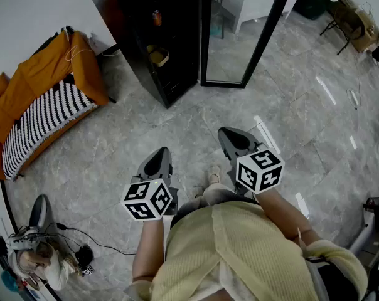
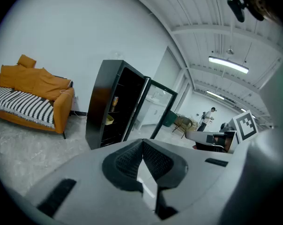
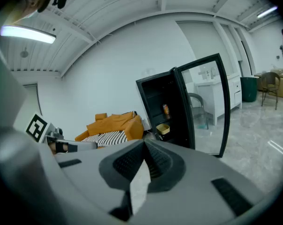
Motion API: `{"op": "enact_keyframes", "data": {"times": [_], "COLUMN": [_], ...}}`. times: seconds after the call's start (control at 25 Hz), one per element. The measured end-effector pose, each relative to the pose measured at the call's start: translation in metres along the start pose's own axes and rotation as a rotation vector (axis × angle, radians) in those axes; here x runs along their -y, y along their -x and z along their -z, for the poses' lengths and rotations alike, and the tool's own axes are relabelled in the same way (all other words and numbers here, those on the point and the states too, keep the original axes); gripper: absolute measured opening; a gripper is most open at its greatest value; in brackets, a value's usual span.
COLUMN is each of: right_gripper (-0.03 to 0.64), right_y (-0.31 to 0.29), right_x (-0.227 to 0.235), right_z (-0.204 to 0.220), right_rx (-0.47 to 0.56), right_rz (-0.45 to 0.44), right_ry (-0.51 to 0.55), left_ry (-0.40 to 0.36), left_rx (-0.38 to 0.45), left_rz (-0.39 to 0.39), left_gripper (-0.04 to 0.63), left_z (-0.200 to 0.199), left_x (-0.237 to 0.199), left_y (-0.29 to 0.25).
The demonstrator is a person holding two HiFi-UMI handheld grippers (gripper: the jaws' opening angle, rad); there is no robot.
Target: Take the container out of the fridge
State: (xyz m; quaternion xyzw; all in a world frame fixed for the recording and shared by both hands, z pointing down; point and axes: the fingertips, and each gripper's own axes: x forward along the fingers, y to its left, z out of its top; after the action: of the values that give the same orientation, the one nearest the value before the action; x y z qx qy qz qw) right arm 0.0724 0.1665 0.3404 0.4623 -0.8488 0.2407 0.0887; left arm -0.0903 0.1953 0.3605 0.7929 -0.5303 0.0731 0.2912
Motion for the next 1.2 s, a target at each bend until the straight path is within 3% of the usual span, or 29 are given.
{"op": "enact_keyframes", "data": {"times": [1.2], "right_gripper": [0.028], "right_y": [-0.038], "right_x": [0.027], "right_z": [-0.011], "right_rx": [-0.036], "right_rz": [-0.049], "right_ry": [-0.024], "left_ry": [0.028], "left_rx": [-0.024], "left_rz": [-0.042], "left_gripper": [0.023], "left_z": [0.002], "left_x": [0.006], "left_y": [-0.037]}}
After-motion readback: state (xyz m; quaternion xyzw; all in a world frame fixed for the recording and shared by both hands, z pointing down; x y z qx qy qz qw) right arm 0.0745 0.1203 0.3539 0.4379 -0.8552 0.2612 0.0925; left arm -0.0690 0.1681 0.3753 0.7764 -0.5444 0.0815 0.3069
